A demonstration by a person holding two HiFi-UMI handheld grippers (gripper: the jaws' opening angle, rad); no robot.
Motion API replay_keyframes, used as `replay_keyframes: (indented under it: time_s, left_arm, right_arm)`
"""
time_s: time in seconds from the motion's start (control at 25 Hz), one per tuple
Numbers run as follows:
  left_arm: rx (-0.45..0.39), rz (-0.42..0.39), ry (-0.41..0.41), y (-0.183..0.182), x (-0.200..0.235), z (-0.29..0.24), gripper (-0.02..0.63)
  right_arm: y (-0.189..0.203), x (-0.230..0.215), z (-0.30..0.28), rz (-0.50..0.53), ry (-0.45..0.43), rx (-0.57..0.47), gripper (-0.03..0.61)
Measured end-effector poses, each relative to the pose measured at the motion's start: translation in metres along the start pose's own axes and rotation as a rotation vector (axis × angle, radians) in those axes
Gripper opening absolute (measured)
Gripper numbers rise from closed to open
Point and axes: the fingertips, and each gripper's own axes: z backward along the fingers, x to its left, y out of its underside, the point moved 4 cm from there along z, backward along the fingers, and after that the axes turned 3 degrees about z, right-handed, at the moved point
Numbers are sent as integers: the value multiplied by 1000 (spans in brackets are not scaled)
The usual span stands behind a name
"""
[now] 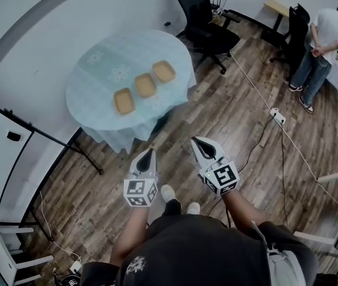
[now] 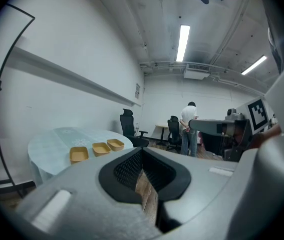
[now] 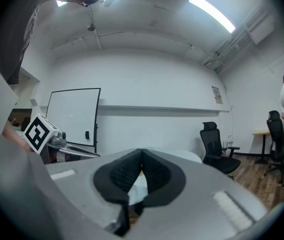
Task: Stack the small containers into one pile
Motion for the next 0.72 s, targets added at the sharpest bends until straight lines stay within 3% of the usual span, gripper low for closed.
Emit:
replay_keyframes:
  time_s: [0.24, 0.72]
  left_arm:
    - [-12, -7, 27, -13, 19, -25, 6]
    - [-4, 9, 19, -28, 98, -58, 6]
  right_arm:
    - [-8, -9, -30, 0, 13, 0, 0]
    - [-6, -3, -124, -14, -16, 31, 0]
